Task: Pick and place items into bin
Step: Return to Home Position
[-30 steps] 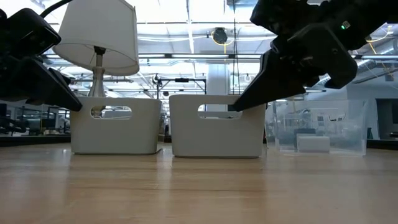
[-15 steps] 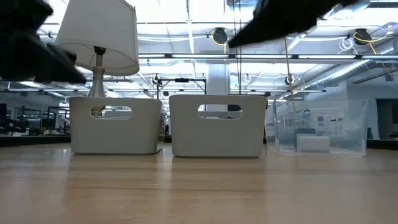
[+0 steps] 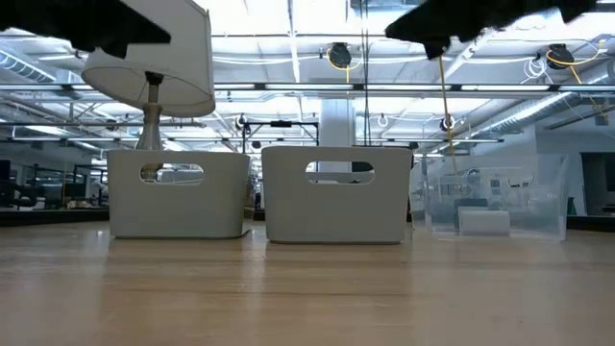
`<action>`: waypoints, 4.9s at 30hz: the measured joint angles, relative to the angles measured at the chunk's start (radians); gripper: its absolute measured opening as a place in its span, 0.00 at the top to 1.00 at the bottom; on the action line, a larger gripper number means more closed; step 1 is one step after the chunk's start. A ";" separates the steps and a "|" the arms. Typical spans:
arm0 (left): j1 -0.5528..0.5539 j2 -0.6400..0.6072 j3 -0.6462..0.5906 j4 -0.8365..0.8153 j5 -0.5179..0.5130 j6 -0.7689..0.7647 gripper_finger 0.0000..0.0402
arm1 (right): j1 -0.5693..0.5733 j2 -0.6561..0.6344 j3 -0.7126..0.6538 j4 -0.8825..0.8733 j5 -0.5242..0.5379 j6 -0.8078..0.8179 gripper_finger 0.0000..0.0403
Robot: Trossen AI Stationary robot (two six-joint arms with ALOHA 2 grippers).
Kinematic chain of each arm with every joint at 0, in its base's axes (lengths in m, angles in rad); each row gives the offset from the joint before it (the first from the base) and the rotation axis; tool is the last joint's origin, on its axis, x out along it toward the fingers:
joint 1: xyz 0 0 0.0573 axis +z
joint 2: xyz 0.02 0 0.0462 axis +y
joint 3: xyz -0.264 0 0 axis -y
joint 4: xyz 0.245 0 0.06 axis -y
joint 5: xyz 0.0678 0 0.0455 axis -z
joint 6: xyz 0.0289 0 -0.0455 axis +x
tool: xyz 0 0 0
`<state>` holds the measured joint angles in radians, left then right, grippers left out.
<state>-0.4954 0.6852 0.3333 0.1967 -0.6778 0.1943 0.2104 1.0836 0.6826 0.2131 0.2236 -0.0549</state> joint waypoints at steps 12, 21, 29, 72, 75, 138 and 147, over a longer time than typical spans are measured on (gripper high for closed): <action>0.123 -0.320 -0.200 0.141 0.206 0.070 0.97 | -0.188 -0.190 -0.438 0.429 -0.236 0.139 1.00; 0.308 -0.411 -0.250 0.032 0.335 -0.026 0.99 | -0.329 -0.245 -0.561 0.503 -0.359 0.208 1.00; 0.357 -0.513 -0.324 0.012 0.410 -0.074 0.99 | -0.336 -0.255 -0.664 0.653 -0.356 0.248 1.00; 0.357 -0.517 -0.323 -0.047 0.372 -0.061 0.99 | -0.466 -0.691 -0.667 0.273 -0.430 0.158 1.00; 0.357 -0.517 -0.323 -0.064 0.353 -0.060 0.99 | -0.467 -0.738 -0.668 0.223 -0.398 0.136 1.00; 0.357 -0.516 -0.322 -0.066 0.329 -0.121 0.90 | -0.466 -0.880 -0.669 0.065 -0.382 0.166 1.00; 0.357 -0.516 -0.322 -0.066 0.329 -0.121 0.90 | -0.466 -0.880 -0.669 0.065 -0.382 0.166 1.00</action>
<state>-0.1379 0.1688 0.0109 0.1310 -0.3492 0.0738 -0.2554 0.2039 0.0139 0.2784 -0.1581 0.1112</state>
